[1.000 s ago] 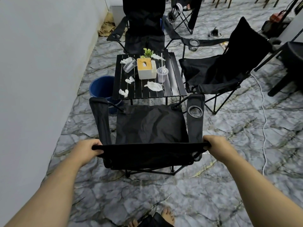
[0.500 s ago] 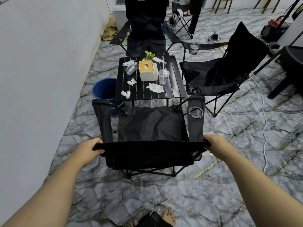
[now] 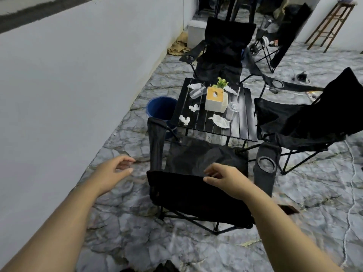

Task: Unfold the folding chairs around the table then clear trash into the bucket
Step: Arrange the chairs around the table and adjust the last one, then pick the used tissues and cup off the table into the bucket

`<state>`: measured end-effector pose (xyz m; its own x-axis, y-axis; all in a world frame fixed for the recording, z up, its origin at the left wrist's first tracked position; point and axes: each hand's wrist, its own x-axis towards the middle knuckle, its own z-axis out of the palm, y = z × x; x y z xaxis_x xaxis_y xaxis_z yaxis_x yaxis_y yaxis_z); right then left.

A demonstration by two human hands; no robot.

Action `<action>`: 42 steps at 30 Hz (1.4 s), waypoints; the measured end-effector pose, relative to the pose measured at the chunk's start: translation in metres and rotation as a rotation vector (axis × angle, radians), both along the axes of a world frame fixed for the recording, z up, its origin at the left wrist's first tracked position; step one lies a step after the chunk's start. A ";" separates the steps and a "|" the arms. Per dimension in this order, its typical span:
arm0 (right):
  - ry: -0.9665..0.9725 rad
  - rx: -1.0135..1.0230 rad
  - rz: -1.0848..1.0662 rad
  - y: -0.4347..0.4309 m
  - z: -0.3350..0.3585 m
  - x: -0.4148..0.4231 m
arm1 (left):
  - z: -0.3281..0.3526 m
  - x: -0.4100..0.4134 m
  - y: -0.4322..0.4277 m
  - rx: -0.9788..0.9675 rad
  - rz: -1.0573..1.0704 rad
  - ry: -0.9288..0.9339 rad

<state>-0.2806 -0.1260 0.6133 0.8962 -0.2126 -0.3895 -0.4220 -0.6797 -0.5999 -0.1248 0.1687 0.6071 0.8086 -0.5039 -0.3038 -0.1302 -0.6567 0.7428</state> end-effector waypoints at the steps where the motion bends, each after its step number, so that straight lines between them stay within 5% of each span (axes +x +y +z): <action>1: -0.020 0.012 0.042 0.019 0.001 0.020 | 0.000 0.008 0.009 -0.017 0.006 0.005; 6: -0.074 0.100 0.124 0.107 -0.001 0.120 | -0.003 0.065 0.063 -0.040 0.013 0.020; 17: 0.004 0.187 -0.068 0.221 -0.018 0.281 | 0.005 0.237 0.170 0.028 -0.094 0.030; 42: 0.000 0.306 -0.721 0.025 -0.064 0.540 | -0.033 0.620 -0.116 0.120 -0.619 0.030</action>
<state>0.2594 -0.1006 0.5491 0.5773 -0.6256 -0.5248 -0.6966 -0.0421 -0.7162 0.4949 0.0528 0.5743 0.3679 -0.8368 -0.4055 -0.4933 -0.5453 0.6777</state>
